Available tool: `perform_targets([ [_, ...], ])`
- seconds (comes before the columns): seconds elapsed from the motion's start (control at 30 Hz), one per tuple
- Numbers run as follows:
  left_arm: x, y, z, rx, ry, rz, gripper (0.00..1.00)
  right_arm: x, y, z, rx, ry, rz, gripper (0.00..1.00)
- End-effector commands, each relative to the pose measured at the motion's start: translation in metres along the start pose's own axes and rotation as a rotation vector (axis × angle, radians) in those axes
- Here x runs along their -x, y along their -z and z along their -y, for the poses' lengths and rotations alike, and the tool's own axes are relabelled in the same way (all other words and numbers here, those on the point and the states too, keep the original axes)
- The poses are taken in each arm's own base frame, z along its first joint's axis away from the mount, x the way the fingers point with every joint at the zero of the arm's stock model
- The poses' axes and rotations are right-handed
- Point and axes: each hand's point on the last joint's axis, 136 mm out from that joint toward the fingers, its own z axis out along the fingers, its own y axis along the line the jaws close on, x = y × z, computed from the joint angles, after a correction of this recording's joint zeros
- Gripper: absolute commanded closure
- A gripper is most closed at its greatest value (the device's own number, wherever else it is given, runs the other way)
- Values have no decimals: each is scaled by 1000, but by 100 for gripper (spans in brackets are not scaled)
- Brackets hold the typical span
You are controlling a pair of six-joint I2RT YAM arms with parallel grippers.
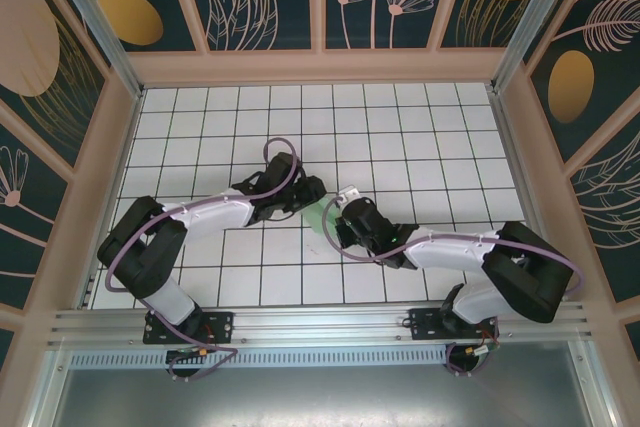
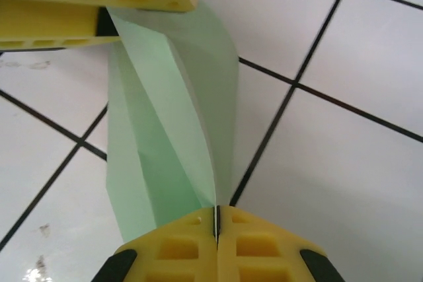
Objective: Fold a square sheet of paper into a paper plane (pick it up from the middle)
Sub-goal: Fold the wing for the fifth time at the center of the table.
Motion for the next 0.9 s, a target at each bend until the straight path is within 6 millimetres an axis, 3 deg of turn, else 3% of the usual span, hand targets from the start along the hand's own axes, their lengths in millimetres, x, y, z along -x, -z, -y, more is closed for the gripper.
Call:
perform_targets([
  [0.0,23,21,13,-8,-8,84,41,20,14,30,-178,0,55,100],
  [0.1,36,41,13,-5,5,171,25,29,23,48,-284,20,89,100],
  [0.27,44,61,3,-3,30,240,23,41,30,54,-431,126,127,100],
  [0.37,46,67,-5,5,49,264,23,44,25,45,-481,188,105,100],
  [0.63,49,80,-26,22,107,323,23,7,-18,-21,-432,389,-3,100],
  [0.73,49,84,-35,31,127,332,23,-2,-30,-47,-299,334,-8,100],
  [0.87,45,85,-40,30,136,326,23,-4,-31,-72,-74,208,8,100],
])
